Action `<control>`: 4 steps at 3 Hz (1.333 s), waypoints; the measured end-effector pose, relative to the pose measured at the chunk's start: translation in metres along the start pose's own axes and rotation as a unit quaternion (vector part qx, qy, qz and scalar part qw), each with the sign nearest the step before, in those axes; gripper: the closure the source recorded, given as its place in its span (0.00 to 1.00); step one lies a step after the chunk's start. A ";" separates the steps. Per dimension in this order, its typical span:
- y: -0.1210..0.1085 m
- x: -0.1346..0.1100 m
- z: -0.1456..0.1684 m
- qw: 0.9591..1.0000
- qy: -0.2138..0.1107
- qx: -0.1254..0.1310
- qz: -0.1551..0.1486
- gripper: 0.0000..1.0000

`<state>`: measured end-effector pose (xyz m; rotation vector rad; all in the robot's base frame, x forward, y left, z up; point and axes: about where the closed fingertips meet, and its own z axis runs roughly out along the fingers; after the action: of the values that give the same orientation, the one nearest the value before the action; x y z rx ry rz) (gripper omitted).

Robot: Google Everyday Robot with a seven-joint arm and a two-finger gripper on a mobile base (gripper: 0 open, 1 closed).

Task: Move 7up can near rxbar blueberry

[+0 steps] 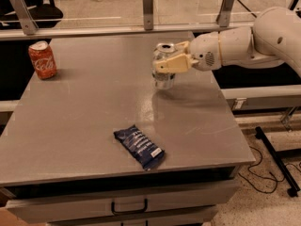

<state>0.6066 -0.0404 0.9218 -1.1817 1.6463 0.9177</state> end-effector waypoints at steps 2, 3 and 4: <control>0.070 0.015 0.015 0.999 -0.038 -0.031 -0.012 1.00; 0.089 0.024 0.021 0.998 -0.042 -0.048 -0.012 0.83; 0.102 0.028 0.022 0.997 -0.042 -0.062 -0.010 0.59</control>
Offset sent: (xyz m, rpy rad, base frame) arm -0.0996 0.0345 -0.0222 0.1176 -0.0391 0.0765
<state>0.5094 -0.0014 0.8949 -1.2247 1.5269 1.0554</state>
